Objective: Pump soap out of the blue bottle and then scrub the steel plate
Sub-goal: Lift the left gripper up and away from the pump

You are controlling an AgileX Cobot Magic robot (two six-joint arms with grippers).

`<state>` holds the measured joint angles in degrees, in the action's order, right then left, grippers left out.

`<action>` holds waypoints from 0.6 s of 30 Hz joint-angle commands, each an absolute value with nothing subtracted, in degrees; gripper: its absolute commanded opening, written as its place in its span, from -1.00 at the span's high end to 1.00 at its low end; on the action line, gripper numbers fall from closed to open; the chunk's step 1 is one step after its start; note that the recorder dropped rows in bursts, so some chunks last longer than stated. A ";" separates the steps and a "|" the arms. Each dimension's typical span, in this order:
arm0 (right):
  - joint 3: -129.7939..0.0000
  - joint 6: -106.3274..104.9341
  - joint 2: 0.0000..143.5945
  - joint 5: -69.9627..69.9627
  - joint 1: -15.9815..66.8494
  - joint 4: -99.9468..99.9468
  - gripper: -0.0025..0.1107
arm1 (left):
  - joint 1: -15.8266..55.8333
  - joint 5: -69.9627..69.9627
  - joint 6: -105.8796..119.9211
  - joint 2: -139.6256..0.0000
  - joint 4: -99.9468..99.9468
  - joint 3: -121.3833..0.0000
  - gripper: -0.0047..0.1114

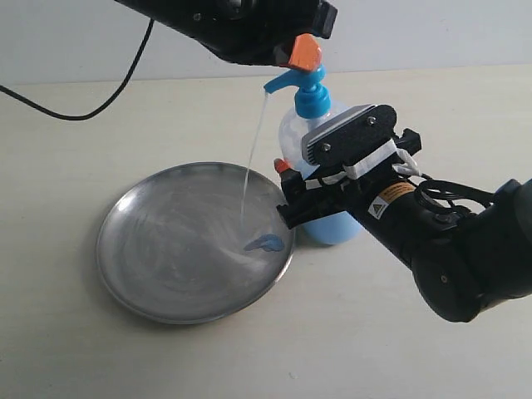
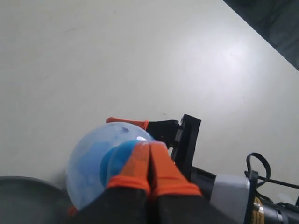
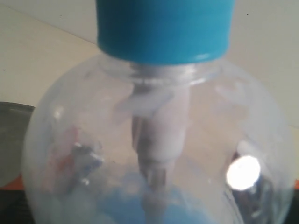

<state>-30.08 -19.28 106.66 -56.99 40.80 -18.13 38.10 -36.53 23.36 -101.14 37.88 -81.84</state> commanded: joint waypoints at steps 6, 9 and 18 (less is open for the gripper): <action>-29.70 -22.36 106.59 -57.21 41.33 -13.05 0.96 | 38.26 -41.19 23.73 -103.97 29.67 -79.14 0.92; -29.70 -22.36 106.59 -57.21 41.33 -13.76 0.96 | 38.26 -41.19 23.73 -101.73 29.67 -80.89 0.92; -29.70 -22.36 106.59 -57.45 41.33 -18.45 0.96 | 38.26 -41.03 23.73 -90.95 26.89 -87.14 0.92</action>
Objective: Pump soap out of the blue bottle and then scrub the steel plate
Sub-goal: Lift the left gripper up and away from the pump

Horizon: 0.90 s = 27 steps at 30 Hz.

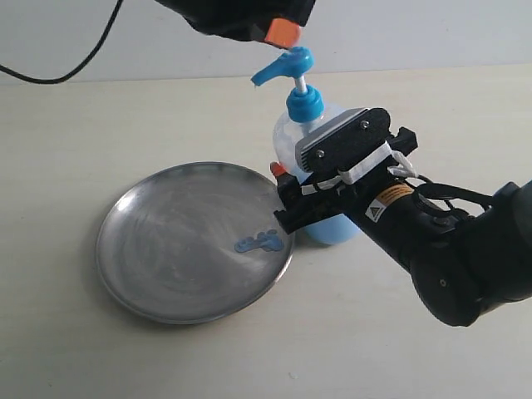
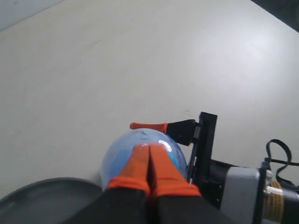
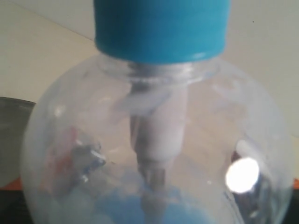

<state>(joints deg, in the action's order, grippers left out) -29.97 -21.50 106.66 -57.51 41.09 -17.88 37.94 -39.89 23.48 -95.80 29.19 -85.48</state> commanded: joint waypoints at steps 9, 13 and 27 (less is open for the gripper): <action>-29.70 -22.03 106.59 -58.13 41.33 -27.40 0.96 | 33.33 -44.15 12.89 -73.90 17.07 -84.49 0.92; -29.70 -17.38 106.59 -58.13 41.33 -27.40 0.96 | 30.19 -44.19 12.89 -67.08 16.85 -77.12 0.92; -29.70 -7.42 106.59 -58.13 34.95 -21.95 0.96 | 24.95 -31.67 12.89 -48.63 17.17 -47.54 0.92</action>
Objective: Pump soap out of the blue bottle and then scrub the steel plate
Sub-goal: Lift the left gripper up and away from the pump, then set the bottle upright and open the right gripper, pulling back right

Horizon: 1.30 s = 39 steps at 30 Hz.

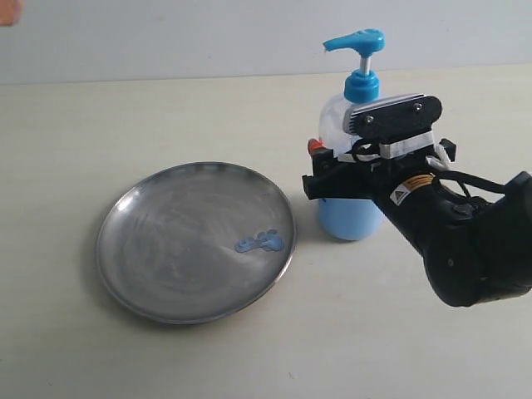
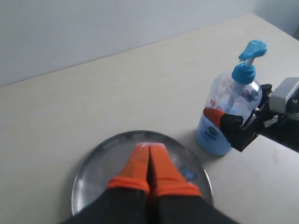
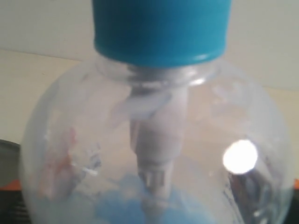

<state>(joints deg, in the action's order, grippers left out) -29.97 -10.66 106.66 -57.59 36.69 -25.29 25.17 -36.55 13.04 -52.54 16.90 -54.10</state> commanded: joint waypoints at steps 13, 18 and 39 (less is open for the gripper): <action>-29.70 -7.67 106.59 -59.13 34.53 -20.77 0.96 | 24.95 -25.48 12.78 -40.94 18.60 -38.67 0.92; -29.70 -8.23 106.59 -60.97 34.53 -20.64 0.96 | 24.95 -25.48 12.78 -39.79 18.60 -38.67 0.92; -29.70 -10.93 108.01 -63.09 33.86 -21.20 0.84 | 24.95 -25.55 13.02 -39.74 18.71 -38.67 0.92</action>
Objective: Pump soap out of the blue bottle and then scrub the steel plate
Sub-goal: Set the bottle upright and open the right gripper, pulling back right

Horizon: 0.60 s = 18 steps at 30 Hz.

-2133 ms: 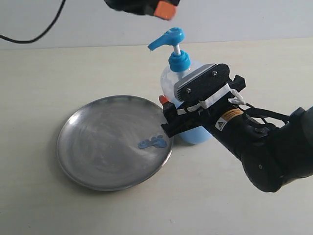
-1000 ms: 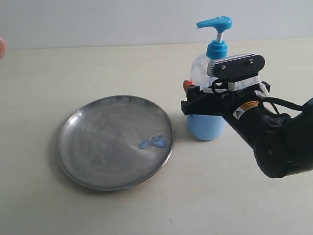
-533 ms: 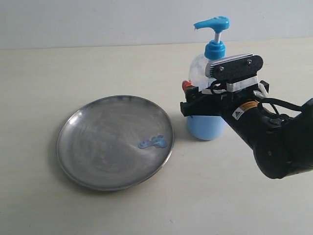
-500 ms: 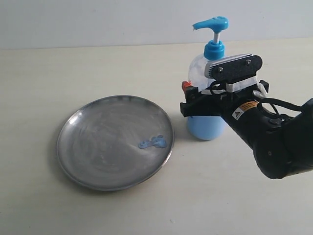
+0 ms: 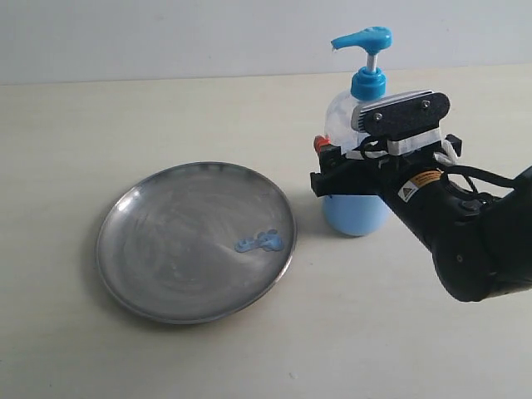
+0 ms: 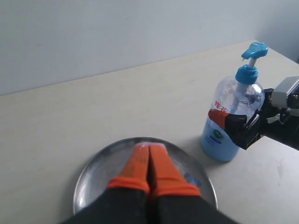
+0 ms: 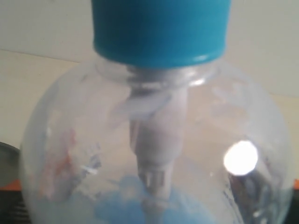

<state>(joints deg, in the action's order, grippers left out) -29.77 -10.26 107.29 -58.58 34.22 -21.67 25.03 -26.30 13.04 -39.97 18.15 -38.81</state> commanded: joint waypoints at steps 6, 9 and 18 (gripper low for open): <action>-29.70 -10.45 108.71 -63.09 33.86 -20.51 0.30 | 24.95 -25.55 13.25 -39.74 18.60 -38.67 0.92; -29.70 -10.45 108.71 -63.09 34.01 -20.51 -0.12 | 24.95 -25.55 13.22 -39.74 18.22 -38.67 0.92; -29.70 -10.45 107.97 -63.28 34.01 -20.51 -0.83 | 24.95 -25.11 13.55 -39.74 18.21 -38.67 0.92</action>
<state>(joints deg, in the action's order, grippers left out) -29.77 -10.07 108.80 -61.62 34.22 -21.28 25.03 -25.96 13.04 -39.97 18.15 -38.81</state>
